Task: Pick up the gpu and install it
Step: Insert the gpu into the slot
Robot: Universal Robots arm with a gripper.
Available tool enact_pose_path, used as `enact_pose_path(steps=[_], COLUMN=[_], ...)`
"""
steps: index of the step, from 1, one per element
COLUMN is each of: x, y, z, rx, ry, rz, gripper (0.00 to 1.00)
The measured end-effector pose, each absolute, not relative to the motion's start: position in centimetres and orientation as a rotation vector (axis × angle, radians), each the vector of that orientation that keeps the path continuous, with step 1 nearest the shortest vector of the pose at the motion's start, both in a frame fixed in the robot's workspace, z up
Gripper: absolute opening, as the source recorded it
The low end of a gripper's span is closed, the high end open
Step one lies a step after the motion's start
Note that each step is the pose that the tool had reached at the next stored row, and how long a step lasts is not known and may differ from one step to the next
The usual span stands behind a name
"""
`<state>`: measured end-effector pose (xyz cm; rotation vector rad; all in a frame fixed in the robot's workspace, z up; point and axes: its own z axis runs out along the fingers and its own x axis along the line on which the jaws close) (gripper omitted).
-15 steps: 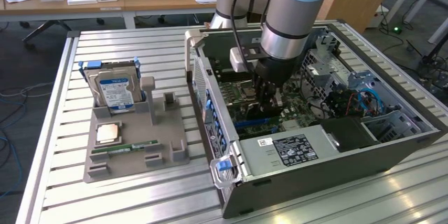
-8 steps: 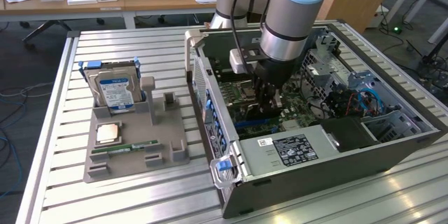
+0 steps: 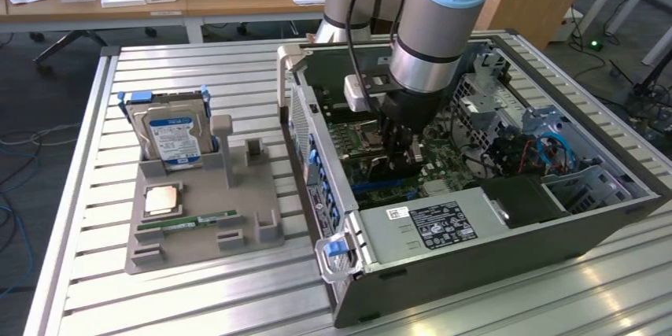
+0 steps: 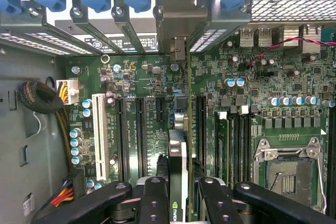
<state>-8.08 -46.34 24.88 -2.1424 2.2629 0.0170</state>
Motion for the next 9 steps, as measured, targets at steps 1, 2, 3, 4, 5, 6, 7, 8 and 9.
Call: enact_pose_path(steps=[1,2,3,4,5,6,7,8,9], x=[-8.08,-8.08,-8.08,-8.08,-8.08,-8.08,-8.08,-8.08,-8.08], y=[-46.34,-46.33,-46.34,-46.33,-46.33,-46.33,-46.33,-46.33,-46.33], z=[24.89,24.88,24.88,24.88,24.88,24.88,24.88,24.88,24.88], rx=[-2.142,-2.142,-2.143,-2.145,-2.147,-2.147,-2.147,-2.148,-2.148], ry=[2.263,2.263,2.262,2.26,2.259,2.258,2.258,2.258,2.258], rz=[0.017,0.017,0.017,0.017,0.017,0.017,0.017,0.017,0.017], gripper=[0.27,0.27,0.27,0.27,0.27,0.27,0.27,0.27,0.27])
